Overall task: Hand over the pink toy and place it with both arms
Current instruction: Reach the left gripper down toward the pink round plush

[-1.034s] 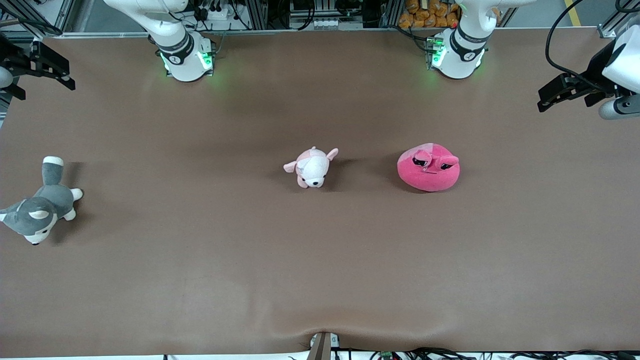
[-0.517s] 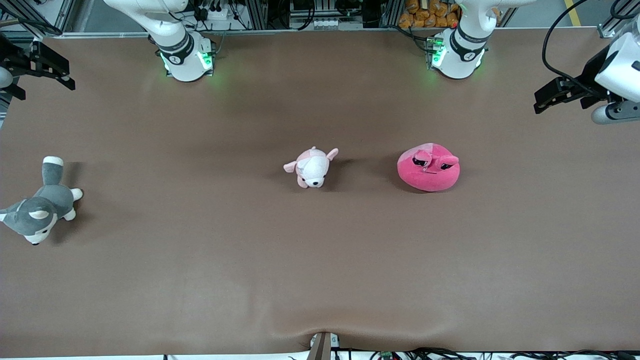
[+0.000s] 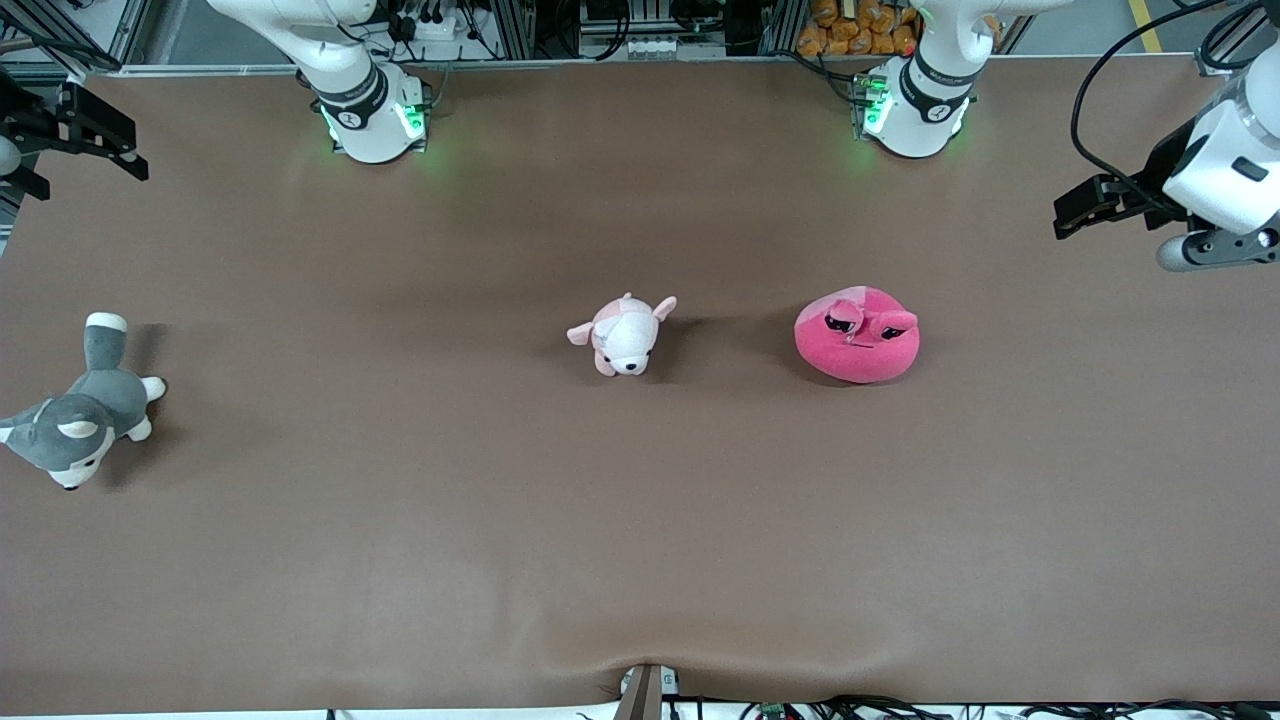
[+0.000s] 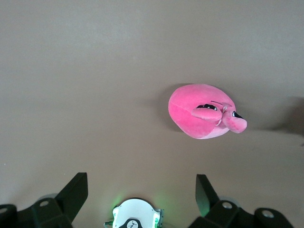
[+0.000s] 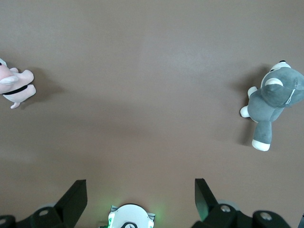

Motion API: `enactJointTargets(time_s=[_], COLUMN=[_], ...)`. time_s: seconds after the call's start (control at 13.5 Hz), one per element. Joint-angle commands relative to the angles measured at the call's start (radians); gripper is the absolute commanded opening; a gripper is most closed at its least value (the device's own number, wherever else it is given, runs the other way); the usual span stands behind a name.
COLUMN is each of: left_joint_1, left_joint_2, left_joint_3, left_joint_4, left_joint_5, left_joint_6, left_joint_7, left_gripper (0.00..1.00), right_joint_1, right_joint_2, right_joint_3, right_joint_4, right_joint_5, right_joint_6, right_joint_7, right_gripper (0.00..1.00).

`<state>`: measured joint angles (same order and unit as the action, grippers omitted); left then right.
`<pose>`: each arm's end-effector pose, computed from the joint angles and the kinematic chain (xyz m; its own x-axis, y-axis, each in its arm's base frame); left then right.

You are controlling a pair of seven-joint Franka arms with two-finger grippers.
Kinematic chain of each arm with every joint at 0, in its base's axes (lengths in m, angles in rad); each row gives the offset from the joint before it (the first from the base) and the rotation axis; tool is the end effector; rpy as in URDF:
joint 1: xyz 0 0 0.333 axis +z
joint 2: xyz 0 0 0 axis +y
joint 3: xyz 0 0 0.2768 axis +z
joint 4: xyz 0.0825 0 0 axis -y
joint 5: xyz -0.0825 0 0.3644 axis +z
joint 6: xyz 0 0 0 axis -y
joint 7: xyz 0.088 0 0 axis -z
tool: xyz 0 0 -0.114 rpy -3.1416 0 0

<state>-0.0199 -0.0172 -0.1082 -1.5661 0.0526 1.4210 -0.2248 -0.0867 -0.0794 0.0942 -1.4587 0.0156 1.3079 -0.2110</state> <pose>0.5096 -0.0594 0.5775 0.9881 0.1051 -0.1121 0.0963 -0.9920 -0.0814 0.4820 0.0079 0.6457 0.9731 0.2199 -0.0685 0.2188 -0.9755 -0.0227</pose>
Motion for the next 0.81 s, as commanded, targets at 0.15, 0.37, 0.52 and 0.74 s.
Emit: enactJointTargets(time_s=[0.15,0.37,0.52,0.74], left_joint_1=[-0.003,0.009,0.009,0.006], left_joint_2=[0.013,0.022,0.022,0.046], left_joint_3=[-0.013,-0.013,-0.008,-0.010], left_joint_4=[-0.006,-0.014,-0.014,-0.009], left_joint_5=[0.016,-0.002,-0.003,-0.002], left_joint_6=[0.013,0.019,0.009,-0.001], left_joint_7=[-0.129,-0.185,-0.227,-0.324], left_gripper=[1.00,1.00,1.00,1.00], right_joint_1=[-0.022,-0.022,-0.024,-0.024], right_joint_2=[-0.011,-0.011,-0.011,-0.011], right_joint_3=[0.009,0.009,0.009,0.009], right_joint_4=[-0.011,-0.011,-0.011,-0.011], right_joint_5=[0.021,0.021,0.021,0.021], right_joint_6=[0.005,0.005,0.005,0.005], right_joint_7=[-0.010,-0.010,-0.010,-0.010], right_gripper=[1.00,1.00,1.00,1.00])
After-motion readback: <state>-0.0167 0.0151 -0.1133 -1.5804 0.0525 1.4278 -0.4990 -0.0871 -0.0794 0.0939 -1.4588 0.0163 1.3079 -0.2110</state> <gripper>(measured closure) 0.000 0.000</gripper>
